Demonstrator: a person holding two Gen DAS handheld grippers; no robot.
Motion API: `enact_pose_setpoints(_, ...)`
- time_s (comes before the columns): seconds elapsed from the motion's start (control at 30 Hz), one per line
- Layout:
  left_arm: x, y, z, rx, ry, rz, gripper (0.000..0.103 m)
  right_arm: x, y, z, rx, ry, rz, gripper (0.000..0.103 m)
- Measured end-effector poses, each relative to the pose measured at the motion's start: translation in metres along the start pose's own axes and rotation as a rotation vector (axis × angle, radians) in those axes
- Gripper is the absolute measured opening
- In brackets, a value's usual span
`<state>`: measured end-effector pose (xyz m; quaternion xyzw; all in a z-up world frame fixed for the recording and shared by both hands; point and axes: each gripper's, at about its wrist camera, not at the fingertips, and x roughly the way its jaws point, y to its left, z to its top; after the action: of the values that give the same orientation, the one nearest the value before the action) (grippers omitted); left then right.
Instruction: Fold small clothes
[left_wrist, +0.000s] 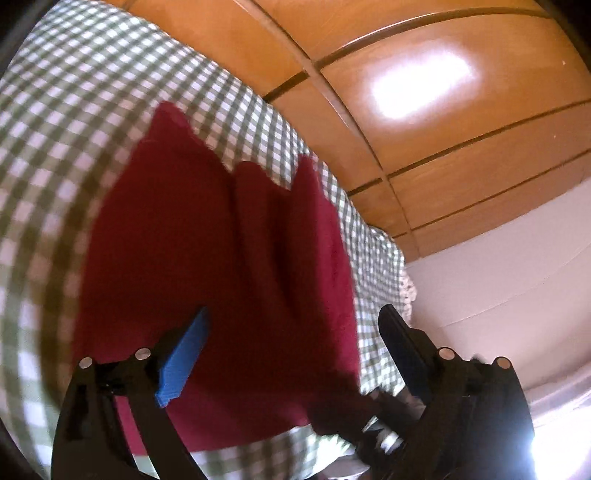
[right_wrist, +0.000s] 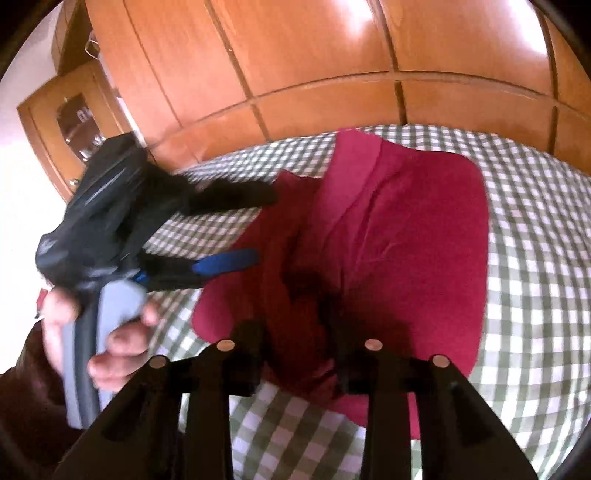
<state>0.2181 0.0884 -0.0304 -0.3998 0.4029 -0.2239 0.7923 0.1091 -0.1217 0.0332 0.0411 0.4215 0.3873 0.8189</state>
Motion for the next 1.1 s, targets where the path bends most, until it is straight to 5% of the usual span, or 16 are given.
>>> enact_pose_setpoints(0.13,0.024,-0.007,0.006,0.024,0.062,0.065,0.094,-0.018,0.003,-0.003,-0.024,-0.01,0.077,0.054)
enact_pose_setpoints(0.27,0.039,-0.006,0.004,0.058,0.116,0.109,0.094,-0.054,-0.024,-0.01,0.013,-0.035,0.058,0.057)
enact_pose_setpoints(0.47,0.05,-0.01,-0.005,0.077,0.148,0.136,0.065,-0.078,-0.082,-0.038,0.13,-0.004,-0.107,0.045)
enact_pose_setpoints(0.53,0.058,-0.023,-0.008,0.133,0.147,0.193,0.028,-0.075,-0.085,-0.041,0.148,0.0,-0.12,0.041)
enact_pose_setpoints(0.6,0.06,-0.039,-0.009,0.201,0.123,0.215,0.022,-0.066,-0.077,-0.035,0.139,-0.008,-0.112,0.04)
enact_pose_setpoints(0.83,0.007,-0.064,-0.013,0.346,-0.021,0.252,0.02,-0.033,-0.016,-0.031,0.056,0.024,0.021,0.038)
enact_pose_setpoints(1.1,-0.005,0.013,-0.019,0.239,-0.01,0.452,0.02,0.03,0.013,-0.033,0.067,0.112,0.089,0.037)
